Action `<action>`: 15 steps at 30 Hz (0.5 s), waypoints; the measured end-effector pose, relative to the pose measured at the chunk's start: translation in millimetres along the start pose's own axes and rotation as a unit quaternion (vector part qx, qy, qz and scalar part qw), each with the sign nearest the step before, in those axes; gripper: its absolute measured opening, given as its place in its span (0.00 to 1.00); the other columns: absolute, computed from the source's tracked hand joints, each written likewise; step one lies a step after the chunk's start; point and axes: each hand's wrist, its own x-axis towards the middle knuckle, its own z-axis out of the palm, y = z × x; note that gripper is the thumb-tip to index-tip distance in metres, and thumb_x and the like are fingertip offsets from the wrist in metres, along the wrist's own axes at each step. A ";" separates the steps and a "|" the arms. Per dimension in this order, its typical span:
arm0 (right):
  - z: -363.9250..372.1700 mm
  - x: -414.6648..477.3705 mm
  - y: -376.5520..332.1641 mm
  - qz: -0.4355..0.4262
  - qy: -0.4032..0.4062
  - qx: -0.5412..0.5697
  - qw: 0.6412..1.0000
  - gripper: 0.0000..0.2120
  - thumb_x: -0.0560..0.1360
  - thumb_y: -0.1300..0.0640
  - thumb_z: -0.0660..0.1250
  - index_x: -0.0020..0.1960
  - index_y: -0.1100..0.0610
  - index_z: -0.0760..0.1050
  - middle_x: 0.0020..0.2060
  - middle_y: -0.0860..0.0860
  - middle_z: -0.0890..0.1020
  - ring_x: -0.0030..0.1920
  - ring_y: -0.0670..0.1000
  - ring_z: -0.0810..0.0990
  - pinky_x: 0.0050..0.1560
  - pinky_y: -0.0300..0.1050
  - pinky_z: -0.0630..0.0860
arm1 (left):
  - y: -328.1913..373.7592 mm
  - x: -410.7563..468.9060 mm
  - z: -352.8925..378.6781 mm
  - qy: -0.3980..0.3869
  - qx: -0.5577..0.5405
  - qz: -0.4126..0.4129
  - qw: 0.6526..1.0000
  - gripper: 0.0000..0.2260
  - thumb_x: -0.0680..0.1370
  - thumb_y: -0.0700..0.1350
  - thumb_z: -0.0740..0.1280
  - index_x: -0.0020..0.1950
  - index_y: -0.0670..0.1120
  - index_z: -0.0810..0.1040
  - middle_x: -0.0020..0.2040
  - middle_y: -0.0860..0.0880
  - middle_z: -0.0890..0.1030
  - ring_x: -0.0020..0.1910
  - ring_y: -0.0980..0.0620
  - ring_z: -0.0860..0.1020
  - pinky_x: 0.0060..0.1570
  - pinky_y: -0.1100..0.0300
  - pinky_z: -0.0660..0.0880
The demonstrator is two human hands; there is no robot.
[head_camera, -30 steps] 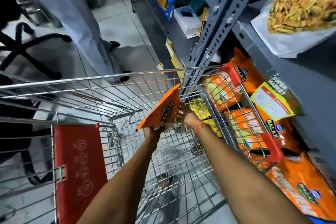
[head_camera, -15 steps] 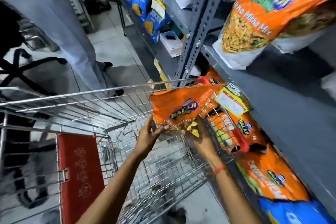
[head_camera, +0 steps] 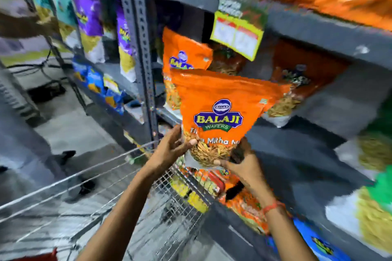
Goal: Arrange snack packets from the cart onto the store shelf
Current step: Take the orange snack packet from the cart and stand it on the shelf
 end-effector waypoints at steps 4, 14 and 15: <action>-33.2 13.7 -2.4 0.001 0.095 0.010 0.995 0.33 0.61 0.61 0.79 0.61 0.50 0.68 0.53 0.41 0.79 0.54 0.37 0.78 0.47 0.25 0.73 | 9.5 58.2 28.7 -0.077 0.017 -0.020 0.997 0.11 0.78 0.37 0.61 0.56 0.51 0.72 0.50 0.61 0.82 0.46 0.63 0.79 0.44 0.63 0.77; -28.9 35.5 14.0 0.064 0.189 0.033 0.979 0.41 0.60 0.54 0.79 0.66 0.52 0.61 0.64 0.55 0.75 0.62 0.55 0.75 0.59 0.55 0.76 | -6.7 128.5 37.0 -0.175 -0.024 -0.113 0.978 0.13 0.80 0.41 0.57 0.64 0.50 0.67 0.60 0.54 0.76 0.60 0.55 0.75 0.51 0.65 0.79; -30.6 34.3 13.2 0.064 0.186 0.034 0.980 0.38 0.61 0.51 0.79 0.65 0.50 0.62 0.63 0.54 0.75 0.61 0.54 0.75 0.59 0.55 0.76 | -6.3 128.1 35.5 -0.180 -0.026 -0.114 0.977 0.13 0.79 0.43 0.60 0.63 0.50 0.67 0.59 0.55 0.77 0.58 0.56 0.76 0.49 0.66 0.79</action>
